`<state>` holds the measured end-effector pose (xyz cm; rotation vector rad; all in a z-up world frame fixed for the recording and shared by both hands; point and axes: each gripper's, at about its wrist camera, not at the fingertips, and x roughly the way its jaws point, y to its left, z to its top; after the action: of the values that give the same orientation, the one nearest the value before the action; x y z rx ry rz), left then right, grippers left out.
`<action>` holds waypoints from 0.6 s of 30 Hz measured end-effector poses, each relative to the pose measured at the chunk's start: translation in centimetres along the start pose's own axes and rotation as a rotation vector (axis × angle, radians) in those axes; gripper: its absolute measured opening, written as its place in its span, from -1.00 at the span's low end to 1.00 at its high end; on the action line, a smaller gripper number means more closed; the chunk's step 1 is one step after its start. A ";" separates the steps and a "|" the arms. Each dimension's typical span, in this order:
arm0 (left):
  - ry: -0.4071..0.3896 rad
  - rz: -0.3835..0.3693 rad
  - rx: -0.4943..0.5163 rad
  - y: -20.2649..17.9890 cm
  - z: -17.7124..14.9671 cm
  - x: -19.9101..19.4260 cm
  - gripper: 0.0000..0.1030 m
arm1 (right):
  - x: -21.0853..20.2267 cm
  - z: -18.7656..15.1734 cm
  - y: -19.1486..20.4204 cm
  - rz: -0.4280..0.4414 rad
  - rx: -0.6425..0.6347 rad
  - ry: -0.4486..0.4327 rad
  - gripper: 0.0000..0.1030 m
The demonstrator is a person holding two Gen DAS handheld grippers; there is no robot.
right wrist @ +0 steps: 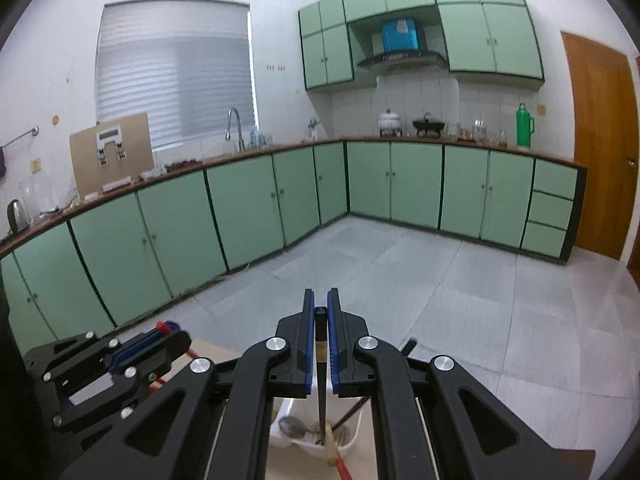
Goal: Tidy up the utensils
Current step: 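Open both tools to drop the chopsticks into the holder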
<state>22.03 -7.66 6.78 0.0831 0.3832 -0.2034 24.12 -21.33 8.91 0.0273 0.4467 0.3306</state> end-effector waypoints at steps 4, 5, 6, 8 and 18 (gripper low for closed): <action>0.053 -0.003 -0.014 0.9 -0.8 1.2 -0.84 | 0.4 -1.2 -0.6 0.011 0.016 0.040 -0.85; 0.056 -0.002 -0.019 1.0 -0.9 1.2 -0.84 | 0.2 -1.3 -0.8 0.009 0.022 0.040 -0.77; 0.054 -0.003 -0.020 1.2 -0.9 1.1 -0.84 | 0.0 -1.3 -0.9 0.006 0.029 0.039 -0.58; 0.039 -0.002 -0.015 1.4 -0.7 0.6 -0.83 | -0.9 -1.3 -1.5 -0.012 0.050 0.029 -0.21; -0.001 0.001 -0.028 1.4 -1.4 -3.4 -0.29 | -6.2 -3.5 -3.5 -0.082 0.086 -0.013 0.38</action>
<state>18.75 -5.52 6.84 0.0555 0.3852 -0.1965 18.42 -26.74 8.02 0.0943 0.4478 0.2307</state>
